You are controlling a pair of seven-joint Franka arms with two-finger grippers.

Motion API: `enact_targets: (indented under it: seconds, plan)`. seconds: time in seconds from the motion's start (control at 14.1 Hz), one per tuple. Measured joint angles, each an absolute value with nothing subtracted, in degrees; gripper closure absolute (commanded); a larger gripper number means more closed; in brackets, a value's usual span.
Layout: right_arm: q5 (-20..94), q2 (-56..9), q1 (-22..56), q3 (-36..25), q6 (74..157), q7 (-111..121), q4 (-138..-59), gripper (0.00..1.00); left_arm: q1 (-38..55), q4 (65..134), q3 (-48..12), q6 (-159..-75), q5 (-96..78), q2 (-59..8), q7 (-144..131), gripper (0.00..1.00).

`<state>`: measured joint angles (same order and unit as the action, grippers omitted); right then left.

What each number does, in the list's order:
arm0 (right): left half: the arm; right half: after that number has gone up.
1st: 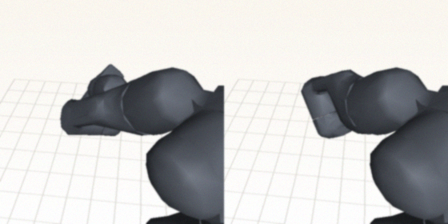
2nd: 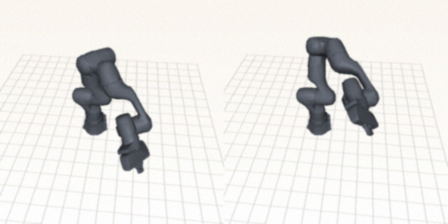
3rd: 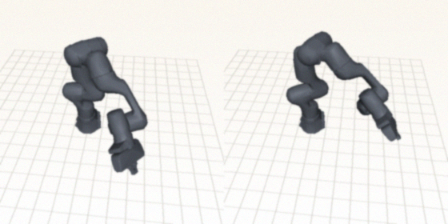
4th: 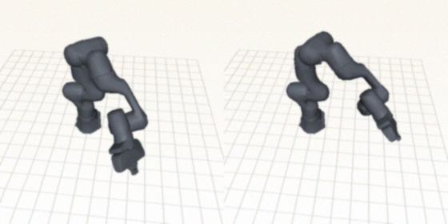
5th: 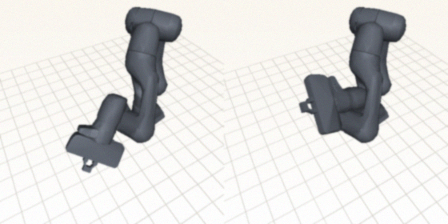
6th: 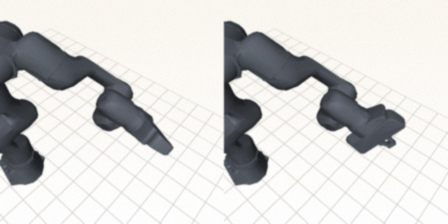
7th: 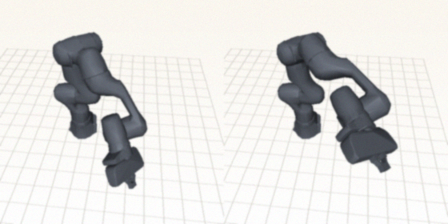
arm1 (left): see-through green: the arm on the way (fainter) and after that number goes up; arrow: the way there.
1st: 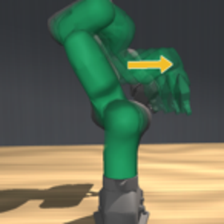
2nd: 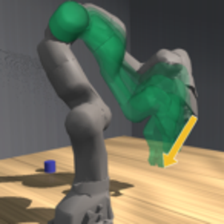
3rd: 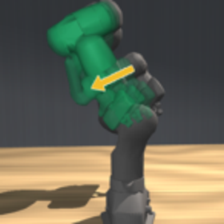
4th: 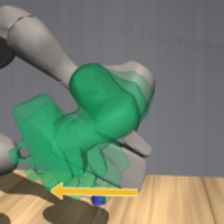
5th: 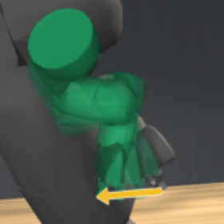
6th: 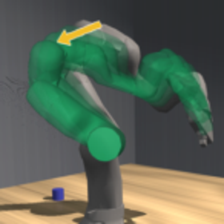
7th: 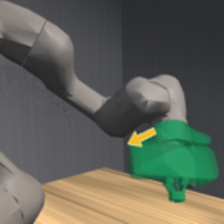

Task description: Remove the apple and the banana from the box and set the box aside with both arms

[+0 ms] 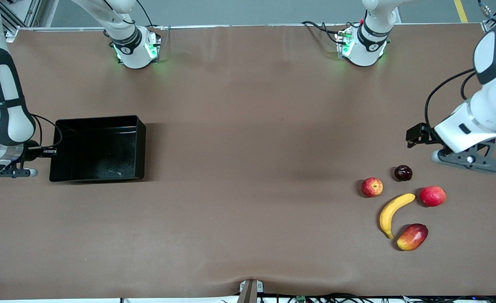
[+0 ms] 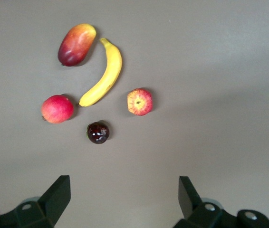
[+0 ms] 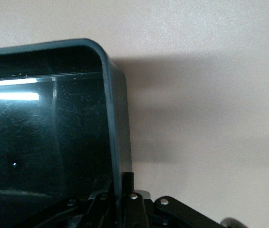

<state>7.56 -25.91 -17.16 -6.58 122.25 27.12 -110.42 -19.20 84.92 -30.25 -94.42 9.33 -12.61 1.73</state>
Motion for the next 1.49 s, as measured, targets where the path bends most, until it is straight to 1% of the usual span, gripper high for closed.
enact_targets:
  seconds: [0.21,0.35,0.5,0.57,0.71,0.85,1.06,1.13,1.27,1.49]
  plan:
    - [7.6,-26.0,-17.2,-6.1,119.4,27.1,-109.9,0.0,-20.5,85.2,-30.1,-93.8,9.3,-10.8,0.2,0.0]
    - [7.6,-25.9,-16.7,-5.1,116.0,27.1,-105.5,0.0,-21.0,85.2,-30.1,-93.7,9.2,-10.1,-1.8,0.0]
    - [7.7,-25.7,-14.9,-3.9,113.4,27.1,-99.3,0.0,-20.4,85.2,-29.6,-93.7,9.1,-9.3,-5.3,0.0]
    - [7.7,-25.6,-13.5,-3.4,111.4,27.1,-95.7,0.0,-18.7,85.2,-28.2,-93.7,9.1,-8.6,-6.5,0.0]
    - [7.6,-25.7,-9.7,-3.0,107.7,27.0,-89.2,0.0,-12.6,85.4,-21.3,-92.8,9.1,-7.3,-6.9,0.0]
    - [7.6,-26.2,-7.4,-3.0,107.0,26.8,-85.0,0.0,-8.1,85.4,-15.7,-91.5,9.1,-6.2,-6.9,0.0]
    - [7.4,-26.7,-4.6,-2.9,105.9,26.5,-78.8,0.0,-2.9,85.6,-9.0,-90.4,9.1,-4.9,-6.9,0.0]
    - [7.4,-26.5,-3.4,-2.9,104.2,24.4,-77.2,0.0,-2.0,85.7,-7.8,-89.9,9.0,-4.4,-6.9,0.0]
    - [7.4,-24.9,-1.5,-2.9,97.9,14.0,-75.3,0.0,-1.1,86.9,-7.1,-89.7,7.5,-2.7,-6.9,0.0]
    - [6.6,-20.0,0.2,-2.9,87.7,5.5,-74.6,0.0,-0.5,91.9,-6.5,-91.7,4.1,1.9,-7.0,0.0]
